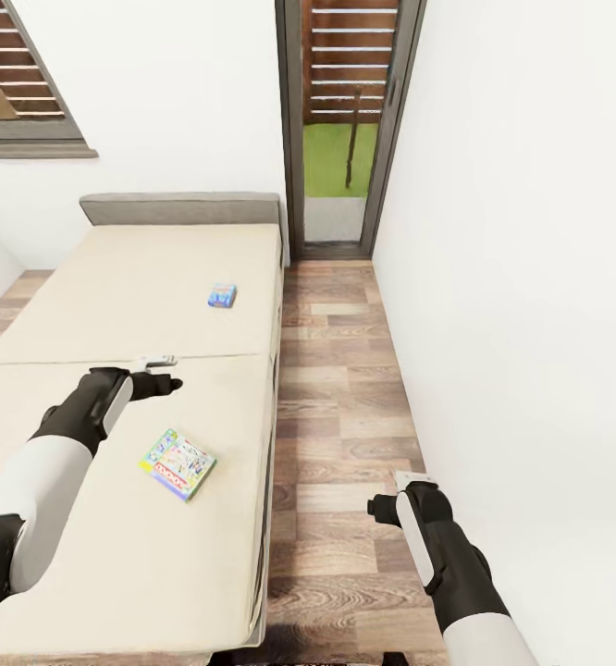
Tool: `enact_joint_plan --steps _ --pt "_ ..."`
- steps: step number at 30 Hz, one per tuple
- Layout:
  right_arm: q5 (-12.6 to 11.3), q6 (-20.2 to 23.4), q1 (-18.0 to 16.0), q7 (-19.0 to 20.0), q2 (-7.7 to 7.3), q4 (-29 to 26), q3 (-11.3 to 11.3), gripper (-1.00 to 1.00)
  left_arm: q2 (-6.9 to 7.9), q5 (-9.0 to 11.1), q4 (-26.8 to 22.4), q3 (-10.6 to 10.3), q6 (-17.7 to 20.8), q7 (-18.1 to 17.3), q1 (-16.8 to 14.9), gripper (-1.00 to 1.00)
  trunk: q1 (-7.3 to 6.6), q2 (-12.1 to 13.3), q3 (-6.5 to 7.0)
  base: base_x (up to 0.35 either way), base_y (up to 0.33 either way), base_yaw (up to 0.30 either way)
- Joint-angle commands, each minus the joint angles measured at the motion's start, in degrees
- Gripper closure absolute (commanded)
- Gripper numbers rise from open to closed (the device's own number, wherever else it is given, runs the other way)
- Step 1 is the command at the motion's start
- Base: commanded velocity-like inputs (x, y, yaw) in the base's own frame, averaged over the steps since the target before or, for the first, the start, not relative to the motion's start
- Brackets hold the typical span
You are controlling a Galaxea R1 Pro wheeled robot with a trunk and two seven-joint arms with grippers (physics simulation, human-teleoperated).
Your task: Put all the toys in the child's room - the three board games (two on the bed and one on the table), the two jigsaw puzzles on the table, and the tennis ball on the table - inside the toy box on the table in the child's room.
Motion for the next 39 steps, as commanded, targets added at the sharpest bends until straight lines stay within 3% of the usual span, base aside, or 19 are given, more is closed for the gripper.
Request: enact_joint_plan --steps 1,39 --pt "-0.53 0.16 -0.03 -0.47 0.05 -0.06 -0.09 -1.0 -0.02 0.26 -0.05 0.07 0.45 0.03 -0.4 -1.0 0.02 -0.08 -0.17 0.0 0.0 0.0" --pt "-0.53 0.25 -0.03 -0.52 0.05 -0.06 0.0 -1.0 -0.08 0.1 0.41 -0.43 -0.29 -0.34 -1.05 -1.0 0.02 -0.08 -3.76 0.0 0.0 0.0"
